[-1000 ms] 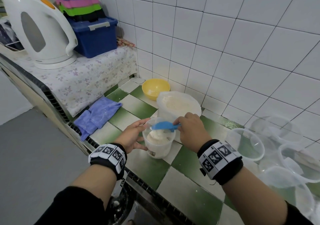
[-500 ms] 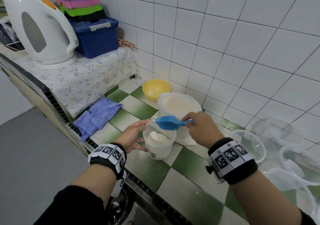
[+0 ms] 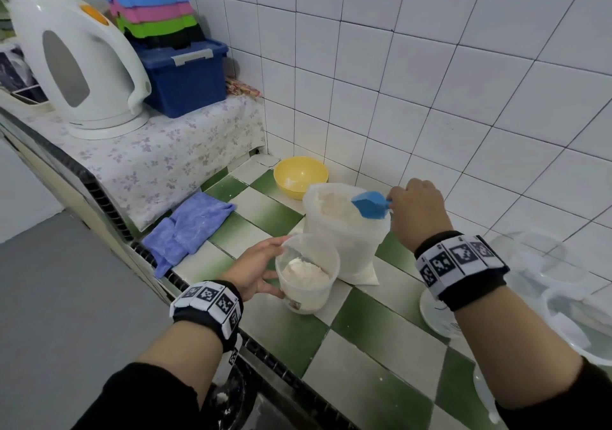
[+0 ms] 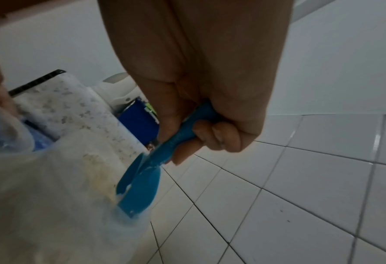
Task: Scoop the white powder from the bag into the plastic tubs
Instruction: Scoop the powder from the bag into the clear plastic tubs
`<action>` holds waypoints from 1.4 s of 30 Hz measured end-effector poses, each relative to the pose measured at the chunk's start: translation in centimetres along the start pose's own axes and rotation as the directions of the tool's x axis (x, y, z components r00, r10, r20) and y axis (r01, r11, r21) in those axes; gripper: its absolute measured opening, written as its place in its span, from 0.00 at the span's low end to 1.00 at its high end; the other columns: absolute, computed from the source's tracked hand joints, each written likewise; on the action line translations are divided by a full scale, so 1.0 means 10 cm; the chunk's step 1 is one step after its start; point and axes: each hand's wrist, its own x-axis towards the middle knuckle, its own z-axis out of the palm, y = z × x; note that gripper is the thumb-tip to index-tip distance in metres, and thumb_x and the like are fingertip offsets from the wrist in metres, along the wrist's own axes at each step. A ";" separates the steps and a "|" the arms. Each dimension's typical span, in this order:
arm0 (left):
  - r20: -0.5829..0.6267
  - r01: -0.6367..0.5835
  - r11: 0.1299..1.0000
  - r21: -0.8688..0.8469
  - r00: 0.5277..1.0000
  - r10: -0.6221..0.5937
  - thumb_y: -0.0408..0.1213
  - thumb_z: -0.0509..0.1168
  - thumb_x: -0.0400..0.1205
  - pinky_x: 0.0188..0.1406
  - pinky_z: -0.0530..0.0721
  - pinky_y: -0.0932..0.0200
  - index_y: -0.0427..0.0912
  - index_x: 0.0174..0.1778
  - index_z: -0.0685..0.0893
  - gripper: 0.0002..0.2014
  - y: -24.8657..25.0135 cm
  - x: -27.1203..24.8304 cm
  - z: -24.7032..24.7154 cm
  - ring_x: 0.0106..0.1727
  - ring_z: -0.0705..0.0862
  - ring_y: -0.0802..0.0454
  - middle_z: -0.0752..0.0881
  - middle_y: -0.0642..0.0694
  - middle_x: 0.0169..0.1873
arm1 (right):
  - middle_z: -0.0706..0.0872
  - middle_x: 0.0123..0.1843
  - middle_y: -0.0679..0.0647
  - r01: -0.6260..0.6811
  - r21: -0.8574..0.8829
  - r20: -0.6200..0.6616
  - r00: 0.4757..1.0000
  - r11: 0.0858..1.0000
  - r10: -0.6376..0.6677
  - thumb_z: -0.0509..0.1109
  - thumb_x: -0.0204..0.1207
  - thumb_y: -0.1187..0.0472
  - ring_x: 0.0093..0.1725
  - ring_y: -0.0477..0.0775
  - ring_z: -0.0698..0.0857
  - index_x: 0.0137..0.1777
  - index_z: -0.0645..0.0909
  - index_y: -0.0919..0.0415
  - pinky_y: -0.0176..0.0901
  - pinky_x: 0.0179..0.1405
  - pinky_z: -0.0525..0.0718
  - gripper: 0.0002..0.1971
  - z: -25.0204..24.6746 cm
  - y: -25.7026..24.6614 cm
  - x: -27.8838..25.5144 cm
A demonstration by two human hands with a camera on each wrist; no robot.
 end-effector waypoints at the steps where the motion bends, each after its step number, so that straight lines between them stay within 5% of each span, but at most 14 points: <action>1: 0.001 -0.001 1.000 -0.001 1.000 0.001 0.37 0.59 0.87 0.48 0.88 0.32 0.52 0.66 0.83 0.14 0.00 0.00 0.00 0.52 0.88 0.37 0.85 0.47 0.61 | 0.78 0.56 0.58 0.035 -0.051 0.026 0.999 0.998 -0.034 0.61 0.77 0.63 0.56 0.59 0.76 0.62 0.78 0.59 0.45 0.55 0.73 0.14 0.00 -0.03 0.01; 9: 0.009 -0.002 1.000 -0.016 1.000 0.002 0.37 0.59 0.87 0.40 0.89 0.38 0.52 0.66 0.82 0.14 0.00 0.01 -0.01 0.51 0.88 0.37 0.83 0.44 0.65 | 0.81 0.56 0.58 0.016 0.049 0.268 0.963 0.999 -0.028 0.59 0.78 0.64 0.56 0.59 0.79 0.59 0.81 0.61 0.45 0.54 0.80 0.14 0.17 -0.18 0.19; 11: 0.010 -0.007 1.000 -0.022 1.000 0.008 0.36 0.59 0.87 0.38 0.89 0.39 0.54 0.66 0.82 0.14 0.00 0.00 -0.01 0.51 0.88 0.37 0.83 0.44 0.65 | 0.83 0.49 0.57 -0.065 0.124 0.308 0.951 0.990 0.024 0.58 0.76 0.67 0.50 0.59 0.80 0.47 0.82 0.63 0.45 0.46 0.79 0.11 0.23 -0.20 0.24; 14: 0.025 -0.015 0.999 -0.029 1.000 0.016 0.36 0.59 0.88 0.36 0.89 0.40 0.56 0.67 0.81 0.15 0.00 0.00 -0.02 0.48 0.89 0.39 0.84 0.43 0.65 | 0.74 0.35 0.56 -0.189 0.230 0.349 0.932 0.955 0.100 0.56 0.78 0.67 0.44 0.59 0.76 0.31 0.69 0.63 0.43 0.41 0.72 0.13 0.32 -0.23 0.24; 18: 0.035 -0.019 0.999 -0.029 0.999 0.020 0.36 0.58 0.88 0.39 0.90 0.38 0.56 0.67 0.82 0.15 0.00 0.00 -0.03 0.47 0.89 0.40 0.85 0.43 0.64 | 0.71 0.32 0.52 -0.287 0.333 0.383 0.912 0.898 0.149 0.54 0.82 0.65 0.42 0.57 0.75 0.45 0.81 0.68 0.37 0.30 0.69 0.13 0.41 -0.24 0.24; 23: 0.036 -0.027 0.999 -0.029 0.999 0.028 0.36 0.58 0.88 0.40 0.90 0.36 0.56 0.67 0.82 0.15 -0.01 0.00 -0.03 0.49 0.90 0.39 0.85 0.45 0.64 | 0.85 0.54 0.66 -0.400 0.521 0.386 0.898 0.754 0.210 0.59 0.81 0.64 0.45 0.57 0.76 0.58 0.83 0.70 0.48 0.49 0.76 0.14 0.42 -0.18 0.22; 31: 0.037 -0.026 0.999 -0.022 0.999 0.027 0.36 0.58 0.88 0.40 0.90 0.37 0.57 0.65 0.83 0.15 -0.03 0.01 -0.02 0.52 0.89 0.38 0.85 0.46 0.64 | 0.88 0.53 0.66 -0.469 0.678 0.393 0.882 0.565 0.261 0.59 0.84 0.62 0.28 0.47 0.73 0.58 0.83 0.72 0.34 0.26 0.69 0.15 0.34 -0.05 0.15; 42: 0.030 -0.012 0.999 -0.031 0.999 0.013 0.38 0.61 0.87 0.35 0.90 0.41 0.59 0.64 0.84 0.14 -0.03 0.02 -0.01 0.52 0.89 0.38 0.86 0.48 0.62 | 0.85 0.35 0.53 -0.435 0.803 0.387 0.900 0.408 0.198 0.60 0.83 0.60 0.29 0.46 0.70 0.59 0.83 0.66 0.37 0.32 0.69 0.14 0.10 0.14 0.01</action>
